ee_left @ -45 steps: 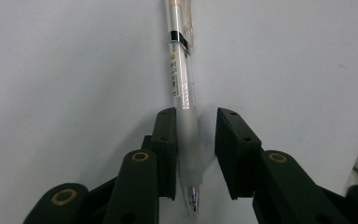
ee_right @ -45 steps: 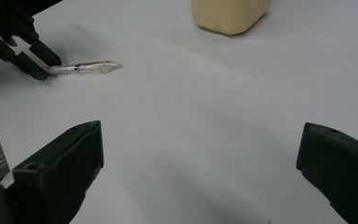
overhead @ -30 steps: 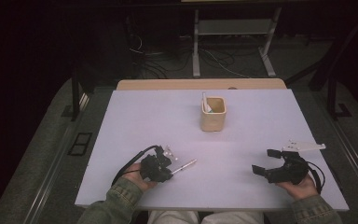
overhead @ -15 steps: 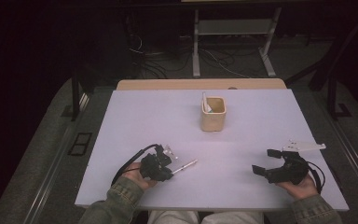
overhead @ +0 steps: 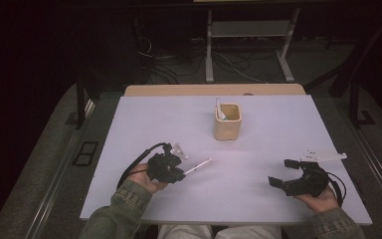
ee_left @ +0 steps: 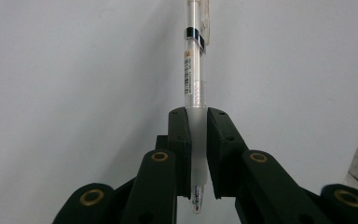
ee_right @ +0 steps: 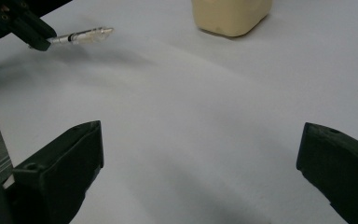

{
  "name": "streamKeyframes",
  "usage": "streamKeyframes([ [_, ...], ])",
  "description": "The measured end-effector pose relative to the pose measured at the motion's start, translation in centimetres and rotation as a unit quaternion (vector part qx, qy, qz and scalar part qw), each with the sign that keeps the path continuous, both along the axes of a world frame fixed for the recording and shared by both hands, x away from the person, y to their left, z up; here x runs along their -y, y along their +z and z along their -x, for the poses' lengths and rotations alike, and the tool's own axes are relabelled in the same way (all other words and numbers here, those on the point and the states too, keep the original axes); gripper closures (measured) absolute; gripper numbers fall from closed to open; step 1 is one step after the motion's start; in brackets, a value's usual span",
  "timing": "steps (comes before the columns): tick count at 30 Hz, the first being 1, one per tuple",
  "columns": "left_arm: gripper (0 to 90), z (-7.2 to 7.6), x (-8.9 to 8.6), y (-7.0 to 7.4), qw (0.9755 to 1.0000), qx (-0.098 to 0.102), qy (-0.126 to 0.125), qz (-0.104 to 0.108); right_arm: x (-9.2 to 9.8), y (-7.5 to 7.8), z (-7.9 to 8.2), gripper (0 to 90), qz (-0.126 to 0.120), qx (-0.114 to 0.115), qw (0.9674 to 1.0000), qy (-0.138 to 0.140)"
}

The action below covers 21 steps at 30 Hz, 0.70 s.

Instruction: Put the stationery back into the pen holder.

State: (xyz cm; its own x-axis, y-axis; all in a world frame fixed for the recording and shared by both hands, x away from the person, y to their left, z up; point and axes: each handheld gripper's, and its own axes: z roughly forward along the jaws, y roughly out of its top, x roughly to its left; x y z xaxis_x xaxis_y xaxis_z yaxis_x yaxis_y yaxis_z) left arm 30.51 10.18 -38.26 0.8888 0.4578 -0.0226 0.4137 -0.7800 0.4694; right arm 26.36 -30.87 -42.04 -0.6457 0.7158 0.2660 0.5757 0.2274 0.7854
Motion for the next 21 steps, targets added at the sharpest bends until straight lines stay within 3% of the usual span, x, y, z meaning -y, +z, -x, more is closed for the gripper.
streamKeyframes([
  [12,79.3,-0.8,0.5,2.0,0.9991,0.026,-0.014,0.030,-0.2,0.2,-0.2,0.2,0.002,-0.009,0.9999,0.009],
  [21,79.3,-1.5,1.1,2.7,0.9982,0.036,-0.033,0.035,-0.4,0.7,-0.7,0.3,0.011,-0.017,0.9996,0.019],
])
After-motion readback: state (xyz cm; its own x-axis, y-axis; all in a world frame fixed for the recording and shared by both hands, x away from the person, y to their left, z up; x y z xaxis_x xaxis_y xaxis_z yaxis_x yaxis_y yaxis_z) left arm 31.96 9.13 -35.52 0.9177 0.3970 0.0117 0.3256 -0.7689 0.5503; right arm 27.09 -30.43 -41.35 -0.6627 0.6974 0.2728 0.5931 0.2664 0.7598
